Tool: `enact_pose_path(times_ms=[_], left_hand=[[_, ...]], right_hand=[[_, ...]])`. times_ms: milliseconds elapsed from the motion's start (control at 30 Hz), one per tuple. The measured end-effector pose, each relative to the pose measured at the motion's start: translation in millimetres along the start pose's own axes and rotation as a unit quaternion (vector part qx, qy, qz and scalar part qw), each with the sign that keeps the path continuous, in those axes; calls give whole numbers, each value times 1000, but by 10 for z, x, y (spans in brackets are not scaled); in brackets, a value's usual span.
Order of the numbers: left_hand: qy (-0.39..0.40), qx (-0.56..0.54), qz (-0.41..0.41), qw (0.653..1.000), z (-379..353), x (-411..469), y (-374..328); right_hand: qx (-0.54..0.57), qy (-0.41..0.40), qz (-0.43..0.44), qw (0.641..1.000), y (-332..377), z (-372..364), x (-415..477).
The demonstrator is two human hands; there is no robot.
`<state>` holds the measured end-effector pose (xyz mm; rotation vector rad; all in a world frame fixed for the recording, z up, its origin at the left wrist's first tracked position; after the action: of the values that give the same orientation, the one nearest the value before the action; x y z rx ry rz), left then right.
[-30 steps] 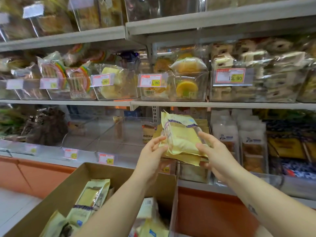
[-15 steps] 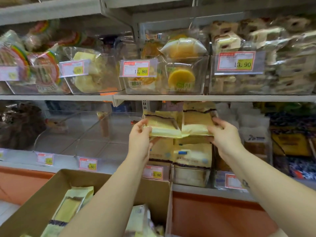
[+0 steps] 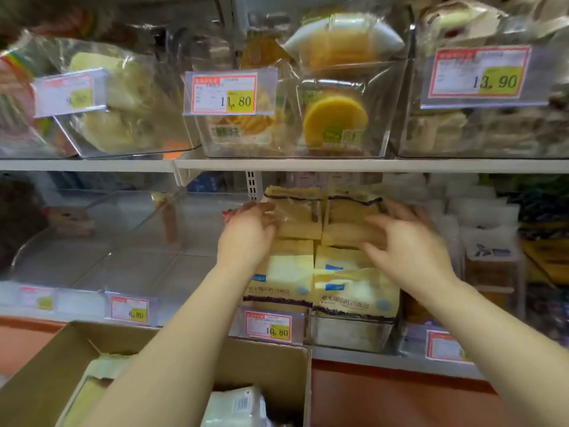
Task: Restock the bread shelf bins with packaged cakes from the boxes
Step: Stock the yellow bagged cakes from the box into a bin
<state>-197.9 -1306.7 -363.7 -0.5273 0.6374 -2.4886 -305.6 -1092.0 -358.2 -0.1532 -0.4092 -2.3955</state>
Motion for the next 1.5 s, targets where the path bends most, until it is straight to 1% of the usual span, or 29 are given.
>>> enact_pose_path(times_ms=[33,100,167,233,367,433,533,733,800,900,967,1033,1167,1233,1333,1400,1500], left_hand=[[5,32,-22,999,-26,-35,-53],[46,87,-46,994,-165,-100,-130],[79,133,-57,986,-284,-124,-176],[83,159,-58,982,-323,-97,-188],[121,175,-30,977,-433,27,-121],[134,186,-30,973,-482,101,-106],[138,166,-36,976,-519,189,-103],[156,155,-31,975,-511,241,-81],[142,151,-34,978,-455,175,-116],[77,143,-69,984,-237,-89,-235],[49,149,-92,983,-70,-364,-286],[45,160,-98,981,90,-653,-231],[32,148,-64,986,485,-1284,205],[6,138,-31,990,718,-1642,509],[-30,154,32,987,1041,-2163,1014],[-31,171,86,981,1197,-2448,1383],[-28,175,135,975,1385,-2749,1849]], right_hand=[[-27,2,17,999,49,-4,1],[-49,36,44,997,116,-72,49],[-45,81,50,994,120,-164,142],[-40,99,55,993,129,-211,245],[-67,116,54,990,121,-324,439],[-101,114,53,987,107,-368,507],[-134,120,50,982,108,-406,549],[-109,142,62,982,134,-387,508],[-81,127,66,986,166,-259,433],[-9,87,87,992,328,-31,207],[27,61,117,991,502,74,4],[28,33,159,986,735,132,-203],[54,28,220,974,1294,27,-604],[70,36,244,967,1573,-114,-777],[82,80,278,954,1991,-429,-1005],[74,110,302,944,2282,-670,-1152],[73,170,332,925,2667,-1089,-1345]])
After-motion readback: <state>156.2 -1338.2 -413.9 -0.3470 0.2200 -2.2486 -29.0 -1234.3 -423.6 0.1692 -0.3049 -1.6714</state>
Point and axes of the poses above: each hand's wrist, its own x-axis towards the middle knuckle, its own z-axis out of the back of the hand, y = z × x, the point moved 10 cm from there along x, towards the middle knuckle, and after that the axes turned 9 degrees about y, right-handed, at the moved point
